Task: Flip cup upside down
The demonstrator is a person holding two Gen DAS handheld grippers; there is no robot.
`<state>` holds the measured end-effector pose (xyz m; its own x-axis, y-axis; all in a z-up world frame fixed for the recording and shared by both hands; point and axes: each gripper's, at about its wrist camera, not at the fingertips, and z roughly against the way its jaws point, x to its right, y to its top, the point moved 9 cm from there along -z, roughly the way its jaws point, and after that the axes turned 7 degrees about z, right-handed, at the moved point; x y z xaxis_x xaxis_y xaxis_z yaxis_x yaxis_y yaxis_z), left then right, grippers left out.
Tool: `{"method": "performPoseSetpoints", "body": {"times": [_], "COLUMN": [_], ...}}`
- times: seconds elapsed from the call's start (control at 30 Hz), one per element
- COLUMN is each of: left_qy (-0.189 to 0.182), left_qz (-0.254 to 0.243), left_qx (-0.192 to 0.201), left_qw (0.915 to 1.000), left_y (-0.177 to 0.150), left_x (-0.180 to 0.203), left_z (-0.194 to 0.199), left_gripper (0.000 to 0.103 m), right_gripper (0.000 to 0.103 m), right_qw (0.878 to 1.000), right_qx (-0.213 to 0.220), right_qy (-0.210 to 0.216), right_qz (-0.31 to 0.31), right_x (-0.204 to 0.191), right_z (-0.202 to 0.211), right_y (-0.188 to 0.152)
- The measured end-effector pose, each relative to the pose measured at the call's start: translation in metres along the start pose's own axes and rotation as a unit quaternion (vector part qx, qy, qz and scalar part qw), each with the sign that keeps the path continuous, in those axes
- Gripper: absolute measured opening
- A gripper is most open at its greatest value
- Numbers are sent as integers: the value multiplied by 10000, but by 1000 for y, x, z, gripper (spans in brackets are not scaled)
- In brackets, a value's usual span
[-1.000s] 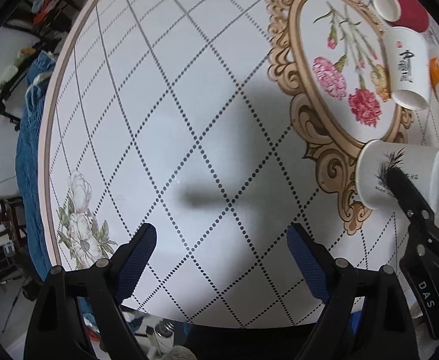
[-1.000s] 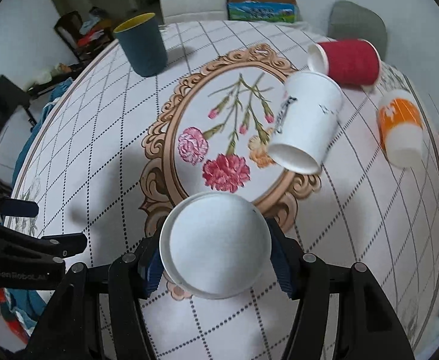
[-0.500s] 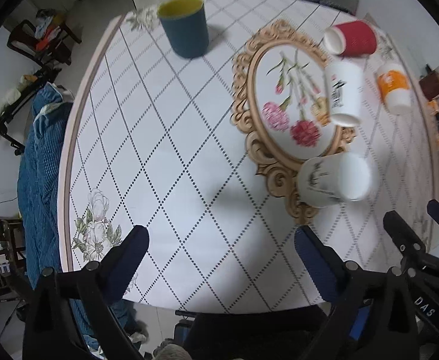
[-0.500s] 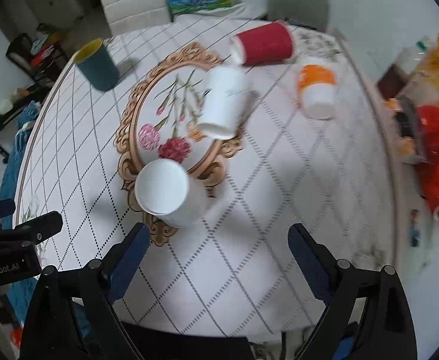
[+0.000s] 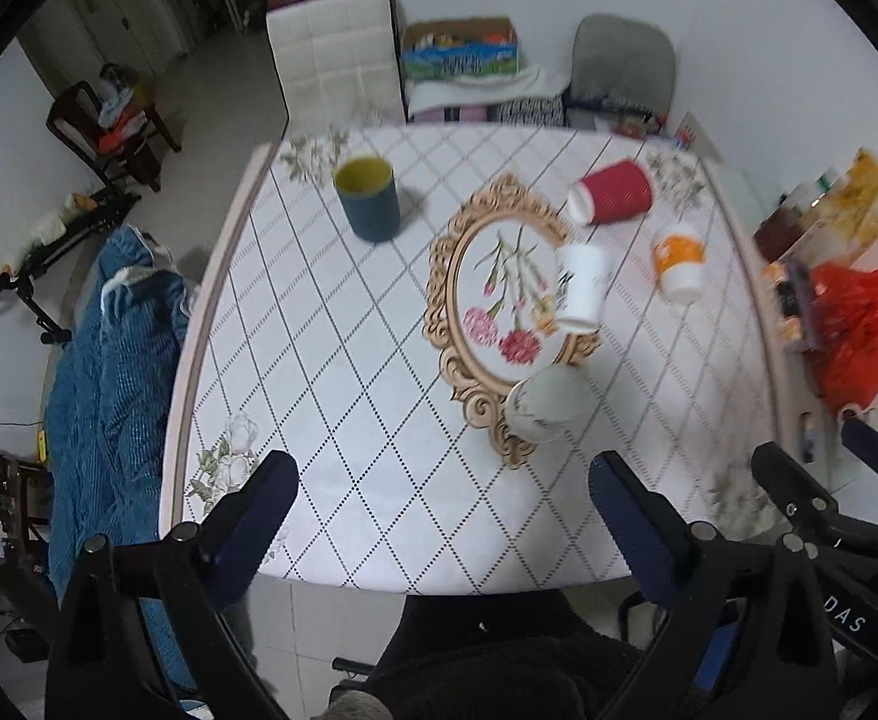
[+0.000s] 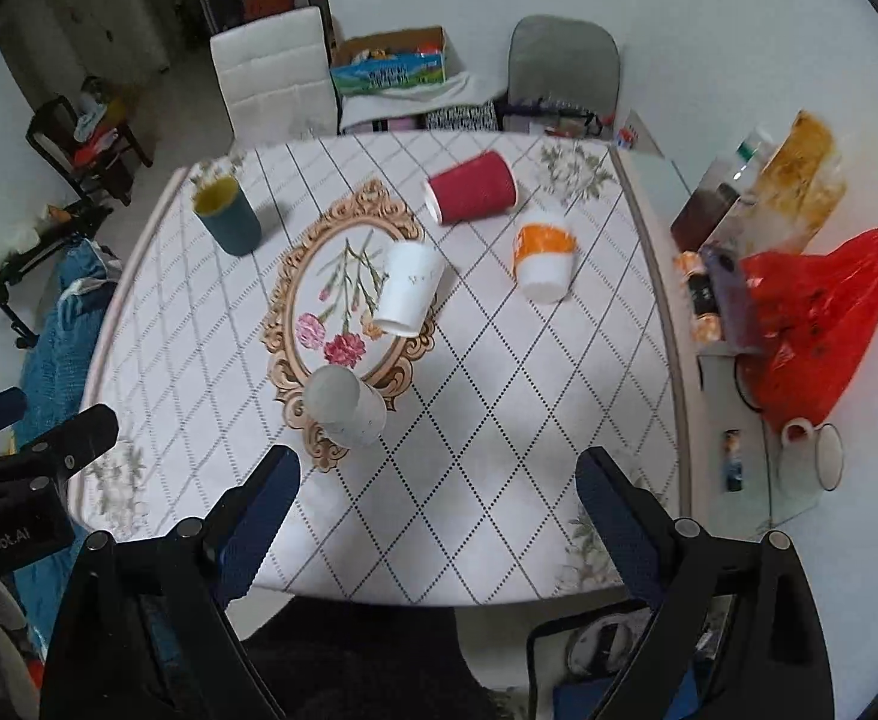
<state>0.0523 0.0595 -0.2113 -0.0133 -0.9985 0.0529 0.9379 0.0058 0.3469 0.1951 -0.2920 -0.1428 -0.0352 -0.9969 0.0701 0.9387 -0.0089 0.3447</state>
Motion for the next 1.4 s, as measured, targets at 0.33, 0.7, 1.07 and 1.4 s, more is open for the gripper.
{"method": "performPoseSetpoints", "body": {"times": [0.33, 0.7, 1.07, 1.4], "left_qy": [-130, -79, 13, 53], "left_qz": [140, 209, 254, 321], "left_qx": [197, 108, 214, 342], "left_qw": [9996, 9997, 9994, 9989], "left_y": [-1, -9, -8, -4], "left_x": [7, 10, 10, 9], "left_z": [72, 98, 105, 111], "left_gripper": [99, 99, 99, 99], "right_gripper": [95, 96, 99, 99], "right_qw": [9991, 9989, 9988, 9988], "right_qx": [412, 433, 414, 424], "right_qy": [43, 155, 255, 248], "right_qz": [-1, 51, 24, 41], "right_x": [15, 21, 28, 28], "right_z": [97, 134, 143, 143], "right_y": [10, 11, 11, 12]}}
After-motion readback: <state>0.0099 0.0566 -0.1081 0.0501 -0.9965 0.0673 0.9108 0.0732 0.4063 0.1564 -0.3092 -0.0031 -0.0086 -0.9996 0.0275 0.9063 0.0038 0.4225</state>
